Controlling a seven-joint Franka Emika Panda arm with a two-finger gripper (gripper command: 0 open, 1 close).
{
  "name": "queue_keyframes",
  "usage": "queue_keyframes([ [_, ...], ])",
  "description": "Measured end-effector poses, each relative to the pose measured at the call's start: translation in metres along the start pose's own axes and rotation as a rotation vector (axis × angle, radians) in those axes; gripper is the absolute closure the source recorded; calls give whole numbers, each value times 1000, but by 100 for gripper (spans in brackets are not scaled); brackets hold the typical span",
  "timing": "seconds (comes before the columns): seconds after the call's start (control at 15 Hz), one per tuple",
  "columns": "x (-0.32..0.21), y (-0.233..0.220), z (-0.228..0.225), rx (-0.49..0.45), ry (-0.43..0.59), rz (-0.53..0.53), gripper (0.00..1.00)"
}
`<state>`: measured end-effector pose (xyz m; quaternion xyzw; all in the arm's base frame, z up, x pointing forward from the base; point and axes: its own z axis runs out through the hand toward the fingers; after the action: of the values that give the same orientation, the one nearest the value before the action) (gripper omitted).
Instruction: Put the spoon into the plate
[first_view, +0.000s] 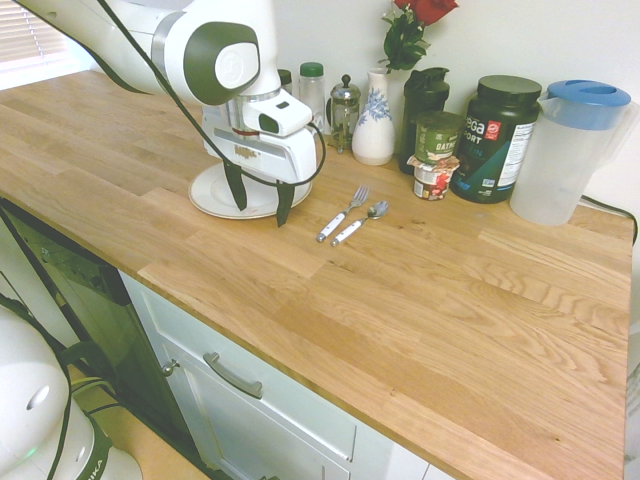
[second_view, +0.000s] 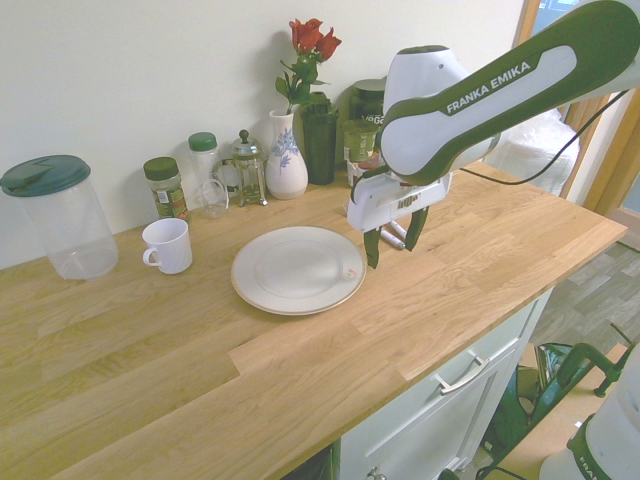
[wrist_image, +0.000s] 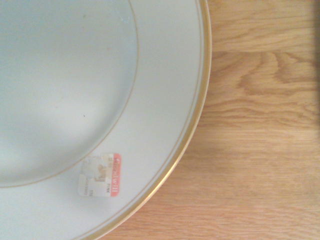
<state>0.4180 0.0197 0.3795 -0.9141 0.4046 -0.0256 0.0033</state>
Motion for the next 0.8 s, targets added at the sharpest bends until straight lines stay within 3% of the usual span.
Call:
queue_keyframes([
  [0.33,12,1,-7,21,-9,43,0],
  [0.53,63,13,-30,52,10,140,0],
  [0.8,129,23,-7,17,12,217,0],
])
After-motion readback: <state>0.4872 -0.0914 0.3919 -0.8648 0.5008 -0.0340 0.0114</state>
